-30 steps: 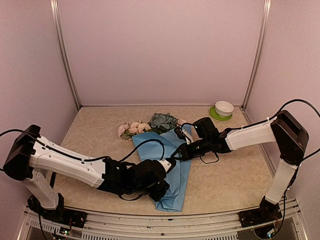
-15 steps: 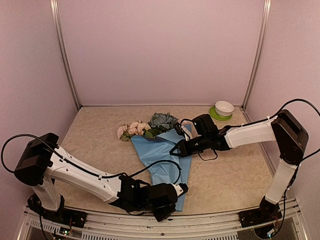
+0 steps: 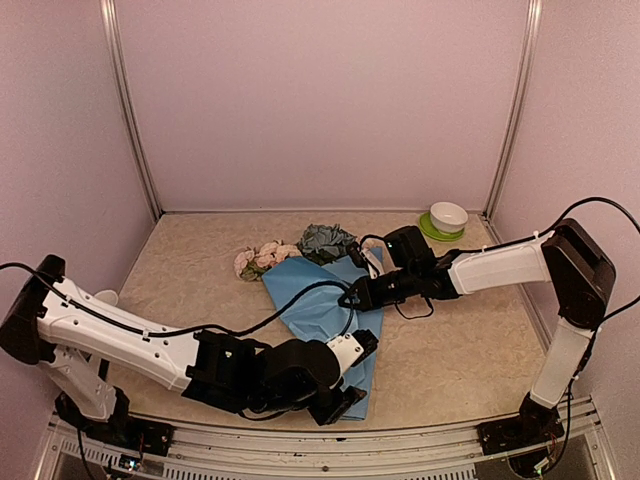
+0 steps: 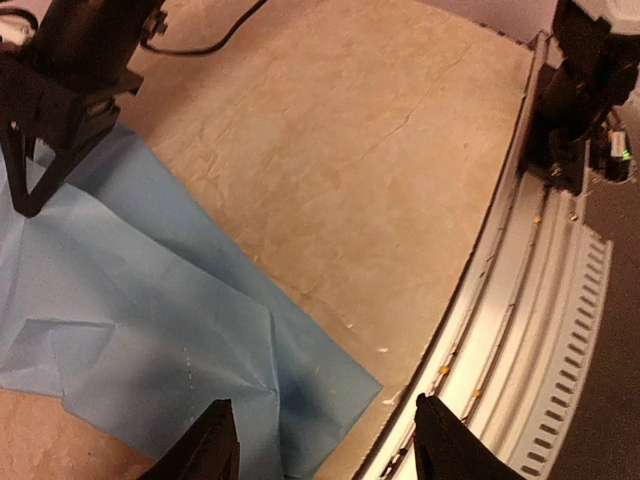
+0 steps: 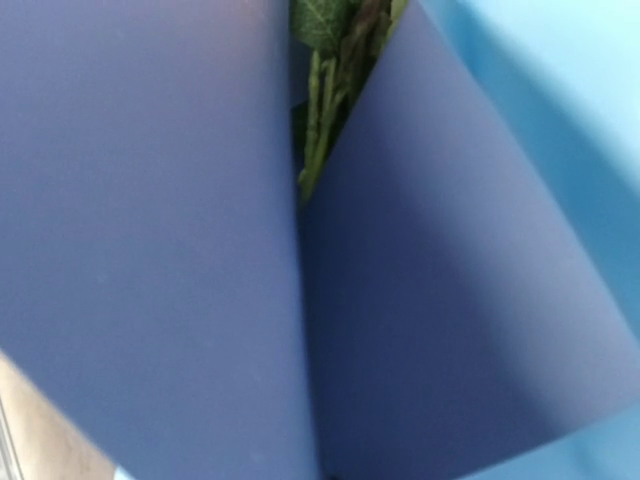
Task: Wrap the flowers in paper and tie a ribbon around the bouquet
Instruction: Press the fold line on the folded wrapping paper.
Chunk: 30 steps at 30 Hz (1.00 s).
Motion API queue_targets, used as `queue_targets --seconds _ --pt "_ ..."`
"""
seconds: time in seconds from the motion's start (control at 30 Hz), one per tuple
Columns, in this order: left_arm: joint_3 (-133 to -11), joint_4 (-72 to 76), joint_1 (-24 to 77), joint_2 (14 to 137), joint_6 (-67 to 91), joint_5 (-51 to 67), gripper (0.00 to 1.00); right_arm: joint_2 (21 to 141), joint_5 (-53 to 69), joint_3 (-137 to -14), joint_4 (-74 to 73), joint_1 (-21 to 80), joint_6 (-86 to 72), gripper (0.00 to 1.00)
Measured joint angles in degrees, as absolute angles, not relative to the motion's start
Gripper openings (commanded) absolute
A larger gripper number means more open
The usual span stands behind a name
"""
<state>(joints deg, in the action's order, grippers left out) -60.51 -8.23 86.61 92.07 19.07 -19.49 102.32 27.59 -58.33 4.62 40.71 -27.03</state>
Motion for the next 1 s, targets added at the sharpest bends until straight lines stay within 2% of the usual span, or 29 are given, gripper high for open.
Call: queue_targets --seconds 0.1,0.2,0.37,0.6,1.0 --pt "-60.75 -10.39 86.59 96.36 18.79 -22.57 0.58 102.32 27.59 -58.33 4.62 40.71 -27.03 0.00" --pt "-61.25 -13.52 86.59 101.45 18.31 -24.64 0.51 102.35 27.62 -58.33 4.62 40.71 -27.03 0.00" --pt "-61.47 -14.94 86.59 104.79 17.67 -27.31 0.27 102.35 27.66 -58.33 4.62 40.71 -27.03 0.00" --pt "-63.18 -14.74 87.07 109.01 17.69 -29.02 0.01 102.35 27.59 -58.33 4.62 40.71 -27.03 0.00" --pt "-64.29 -15.99 90.08 110.98 17.72 -27.00 0.00 105.47 24.64 -61.32 4.38 40.71 -26.98 0.00"
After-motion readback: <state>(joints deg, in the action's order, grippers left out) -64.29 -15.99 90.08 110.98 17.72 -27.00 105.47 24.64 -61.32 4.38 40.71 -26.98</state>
